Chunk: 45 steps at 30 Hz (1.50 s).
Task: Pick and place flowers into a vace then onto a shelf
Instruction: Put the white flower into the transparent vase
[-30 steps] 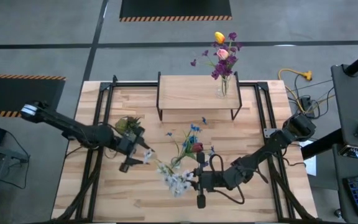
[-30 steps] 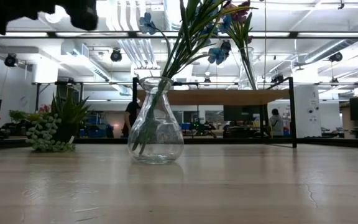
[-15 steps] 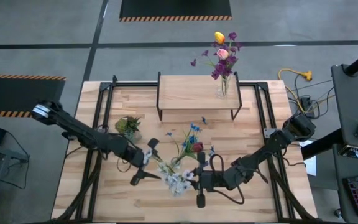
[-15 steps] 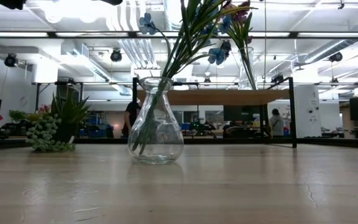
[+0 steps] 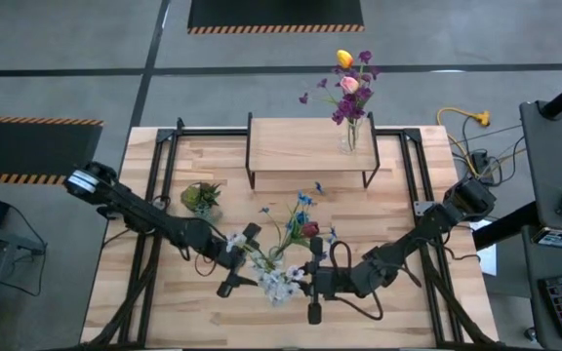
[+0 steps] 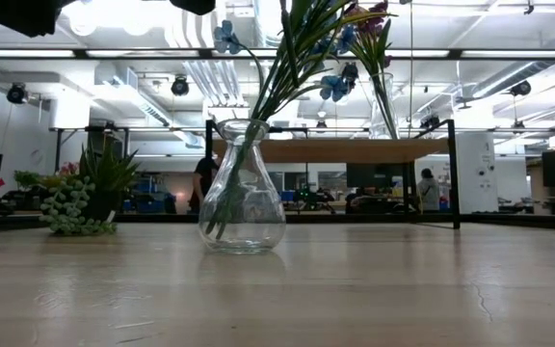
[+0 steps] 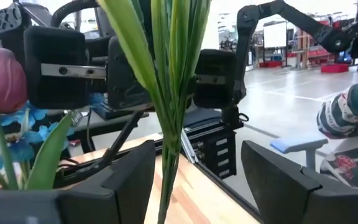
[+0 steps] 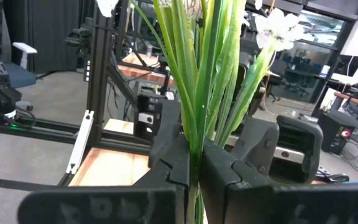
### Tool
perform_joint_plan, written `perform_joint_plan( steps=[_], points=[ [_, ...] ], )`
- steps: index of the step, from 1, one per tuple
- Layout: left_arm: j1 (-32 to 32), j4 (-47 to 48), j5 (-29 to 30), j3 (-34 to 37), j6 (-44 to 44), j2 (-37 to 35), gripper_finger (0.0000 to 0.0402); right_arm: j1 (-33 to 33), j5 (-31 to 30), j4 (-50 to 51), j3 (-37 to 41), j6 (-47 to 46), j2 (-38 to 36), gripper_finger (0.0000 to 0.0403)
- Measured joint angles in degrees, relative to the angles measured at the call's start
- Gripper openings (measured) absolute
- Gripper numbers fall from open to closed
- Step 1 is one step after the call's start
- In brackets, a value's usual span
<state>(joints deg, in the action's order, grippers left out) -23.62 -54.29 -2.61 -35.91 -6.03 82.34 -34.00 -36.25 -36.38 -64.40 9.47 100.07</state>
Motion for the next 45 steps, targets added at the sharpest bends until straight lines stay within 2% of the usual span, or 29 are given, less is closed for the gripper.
perform_joint_plan(
  steps=[9,14,27,32,45],
  points=[
    [0.04,0.41,1.57,-5.23,2.15,4.15,0.0222,0.00,0.02,0.04,0.00,-0.04,-0.01,0.0011],
    [0.54,7.62,4.00,-8.74,2.09,4.66,0.0222,-0.19,0.02,0.04,0.00,-0.02,-0.02,0.0011],
    [0.74,6.96,4.74,-9.28,4.00,4.61,0.0216,-0.63,0.04,0.06,0.00,0.15,-0.04,0.0011],
    [0.76,6.12,4.72,-9.28,4.00,4.61,0.0186,-0.66,0.04,0.02,0.02,-0.02,-0.04,0.0011],
    [0.74,4.95,4.30,-9.26,5.08,4.61,0.0059,-0.61,-0.06,-0.11,0.02,0.50,-0.15,0.0012]
  ],
)
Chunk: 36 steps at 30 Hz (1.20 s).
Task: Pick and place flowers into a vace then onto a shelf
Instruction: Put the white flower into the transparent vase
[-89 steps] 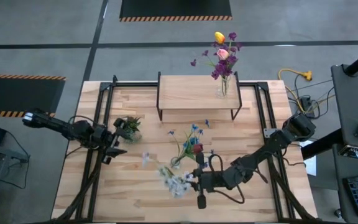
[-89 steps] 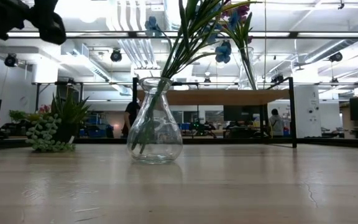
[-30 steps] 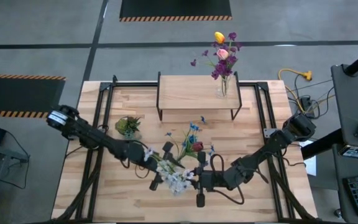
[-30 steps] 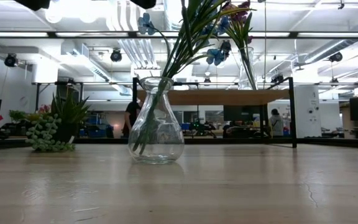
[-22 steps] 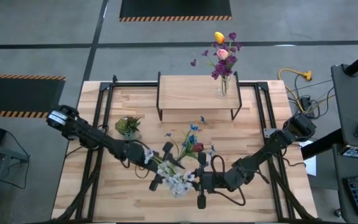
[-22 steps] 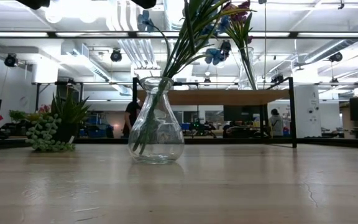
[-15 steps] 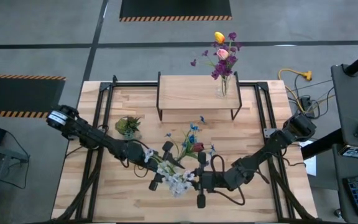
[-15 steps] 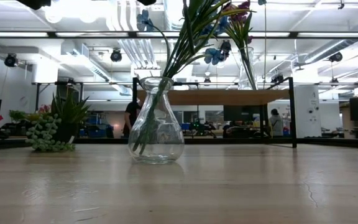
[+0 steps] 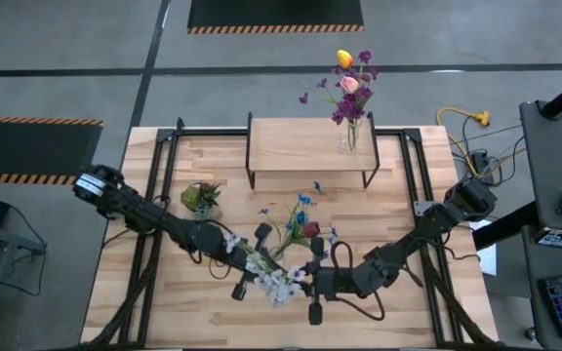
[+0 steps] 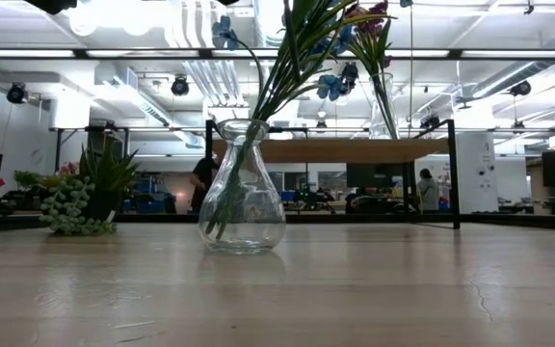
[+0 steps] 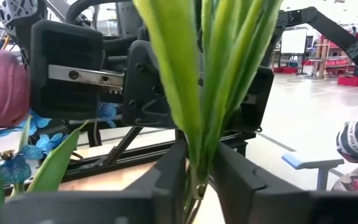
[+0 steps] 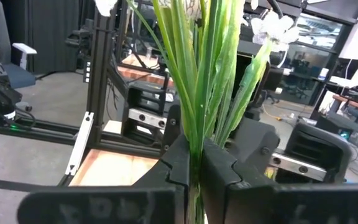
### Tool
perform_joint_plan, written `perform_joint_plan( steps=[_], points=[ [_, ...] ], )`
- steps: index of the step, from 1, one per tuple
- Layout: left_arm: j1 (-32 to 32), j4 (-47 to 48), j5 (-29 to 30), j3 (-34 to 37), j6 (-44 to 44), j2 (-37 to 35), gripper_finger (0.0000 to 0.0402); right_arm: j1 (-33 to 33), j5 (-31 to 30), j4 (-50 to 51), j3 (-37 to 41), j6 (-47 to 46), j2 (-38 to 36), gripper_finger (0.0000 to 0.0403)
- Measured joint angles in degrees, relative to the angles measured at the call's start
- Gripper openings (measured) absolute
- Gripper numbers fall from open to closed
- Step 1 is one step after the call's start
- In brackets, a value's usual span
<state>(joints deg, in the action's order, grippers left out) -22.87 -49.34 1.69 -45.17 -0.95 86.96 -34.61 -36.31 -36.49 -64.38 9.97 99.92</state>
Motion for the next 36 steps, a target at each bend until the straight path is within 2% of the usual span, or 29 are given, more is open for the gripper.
perform_joint_plan(
  steps=[4,10,18,24,29,36],
  points=[
    [0.00,0.00,-0.20,0.00,-0.02,0.00,0.0010,0.00,-0.14,0.02,0.00,0.18,-0.02,0.0019],
    [0.00,-0.06,0.25,0.00,-0.02,0.00,0.0003,0.01,-0.12,0.23,-0.07,1.50,-0.09,0.0057],
    [0.04,4.43,0.53,-0.01,0.01,-3.48,0.0001,-2.45,-0.22,0.78,-2.87,6.92,-0.60,0.0139],
    [-0.04,11.28,1.62,0.02,0.39,-9.04,0.0000,-5.87,-6.53,9.60,-4.49,6.74,-4.17,0.0184],
    [-0.24,15.11,5.19,0.44,0.15,-12.21,0.0000,-8.32,-7.18,14.69,-4.48,3.42,-7.55,0.0196],
    [-0.33,16.60,11.37,3.90,0.01,-13.36,0.0000,-11.62,-8.98,25.32,-4.19,-3.14,-12.50,0.0185]
  ],
)
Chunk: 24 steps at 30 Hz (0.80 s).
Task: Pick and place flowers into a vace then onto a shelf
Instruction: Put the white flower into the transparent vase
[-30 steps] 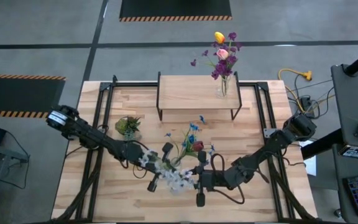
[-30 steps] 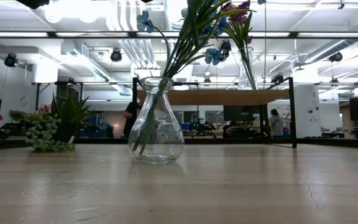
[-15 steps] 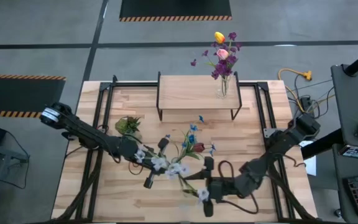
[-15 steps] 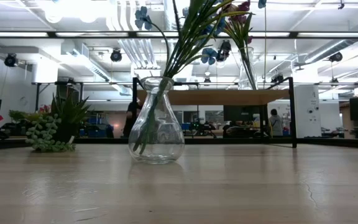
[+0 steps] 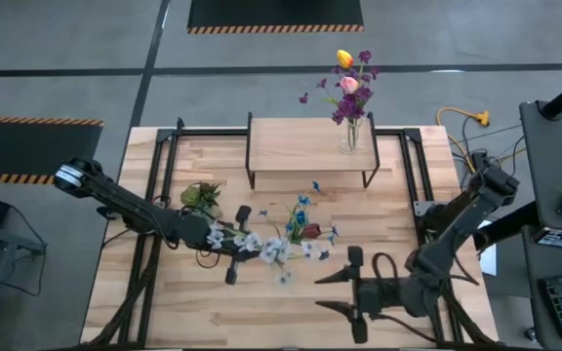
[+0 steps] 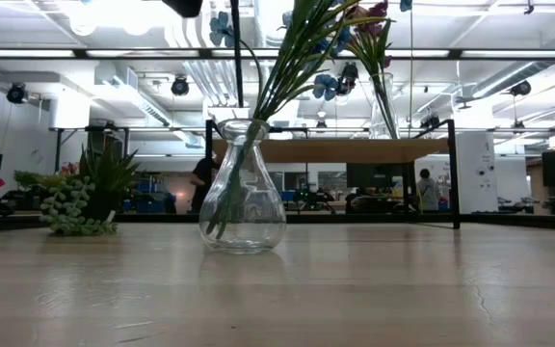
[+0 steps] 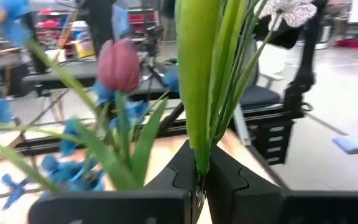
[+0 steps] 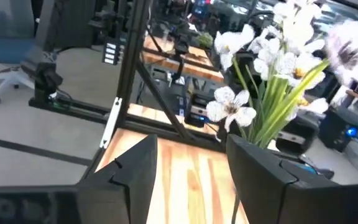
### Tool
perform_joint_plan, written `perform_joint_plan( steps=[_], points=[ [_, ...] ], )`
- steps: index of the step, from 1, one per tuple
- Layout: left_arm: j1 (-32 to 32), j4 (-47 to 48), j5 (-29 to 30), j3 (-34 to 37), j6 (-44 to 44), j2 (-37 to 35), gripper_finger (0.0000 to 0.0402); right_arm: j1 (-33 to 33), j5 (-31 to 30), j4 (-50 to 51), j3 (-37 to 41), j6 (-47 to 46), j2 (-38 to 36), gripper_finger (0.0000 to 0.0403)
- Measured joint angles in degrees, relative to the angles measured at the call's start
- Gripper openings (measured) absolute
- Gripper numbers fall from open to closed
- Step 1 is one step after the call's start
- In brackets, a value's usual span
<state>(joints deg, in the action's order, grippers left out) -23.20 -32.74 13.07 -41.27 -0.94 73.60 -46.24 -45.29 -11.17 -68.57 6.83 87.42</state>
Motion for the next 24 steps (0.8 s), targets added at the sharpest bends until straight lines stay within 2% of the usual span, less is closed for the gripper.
perform_joint_plan(
  steps=[5,10,24],
  points=[
    [0.07,-0.25,3.71,2.25,0.01,0.07,0.0000,-1.98,-2.79,3.71,0.16,-2.48,-1.23,0.0178],
    [0.07,-1.86,3.91,4.00,2.51,0.07,0.0000,-2.63,-4.28,3.73,0.51,-2.51,-1.16,0.0177],
    [0.04,-5.19,3.88,3.58,2.05,0.14,0.0000,-2.52,-4.40,3.74,0.87,-1.99,-1.12,0.0173]
  ],
)
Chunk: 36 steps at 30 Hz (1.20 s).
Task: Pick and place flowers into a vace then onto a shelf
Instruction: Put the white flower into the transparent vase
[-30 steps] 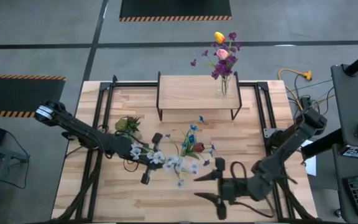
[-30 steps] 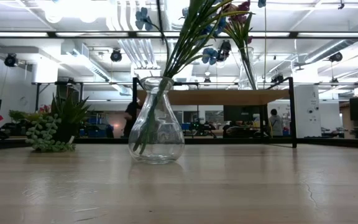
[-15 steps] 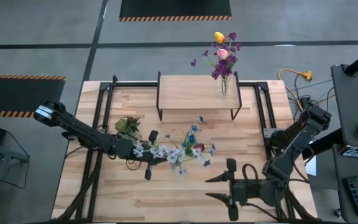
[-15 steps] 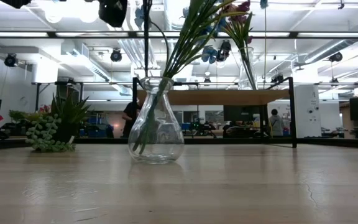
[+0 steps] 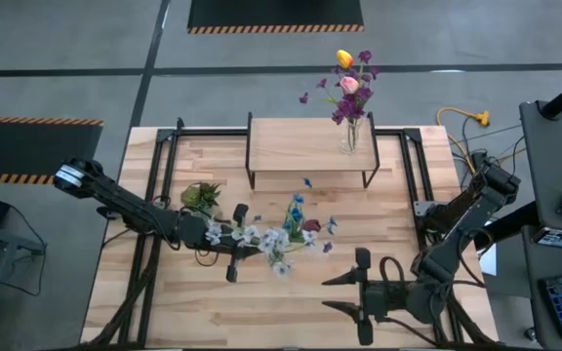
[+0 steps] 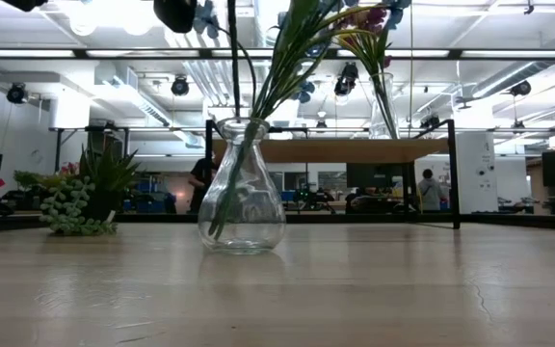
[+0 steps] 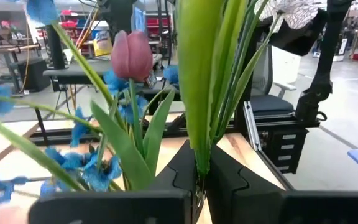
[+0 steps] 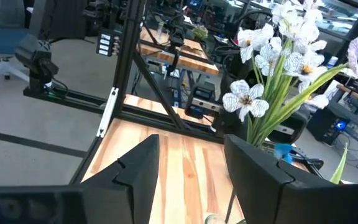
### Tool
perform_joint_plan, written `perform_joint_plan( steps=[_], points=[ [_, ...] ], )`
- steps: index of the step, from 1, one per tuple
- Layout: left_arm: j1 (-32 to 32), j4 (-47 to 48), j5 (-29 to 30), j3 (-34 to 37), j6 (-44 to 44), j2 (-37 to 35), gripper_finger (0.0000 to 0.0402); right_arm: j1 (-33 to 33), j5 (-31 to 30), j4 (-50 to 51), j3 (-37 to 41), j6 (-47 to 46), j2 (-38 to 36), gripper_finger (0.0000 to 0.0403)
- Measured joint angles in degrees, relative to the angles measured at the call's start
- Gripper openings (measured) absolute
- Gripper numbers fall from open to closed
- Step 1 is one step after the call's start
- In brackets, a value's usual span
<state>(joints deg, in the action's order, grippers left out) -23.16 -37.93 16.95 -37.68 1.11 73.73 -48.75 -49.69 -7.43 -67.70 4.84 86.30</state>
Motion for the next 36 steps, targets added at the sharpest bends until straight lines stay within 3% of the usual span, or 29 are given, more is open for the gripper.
perform_joint_plan(
  steps=[9,20,36],
  points=[
    [-0.04,-0.03,-0.04,0.97,4.21,0.11,0.0000,0.00,0.00,0.03,0.00,0.04,0.00,0.0171],
    [-0.02,-7.40,1.18,8.89,6.55,0.13,0.0000,0.00,0.02,0.16,0.52,0.07,0.02,0.0171],
    [0.00,-7.44,2.59,16.63,8.06,0.13,0.0000,-0.02,0.04,0.23,1.92,-2.97,0.02,0.0169]
  ],
)
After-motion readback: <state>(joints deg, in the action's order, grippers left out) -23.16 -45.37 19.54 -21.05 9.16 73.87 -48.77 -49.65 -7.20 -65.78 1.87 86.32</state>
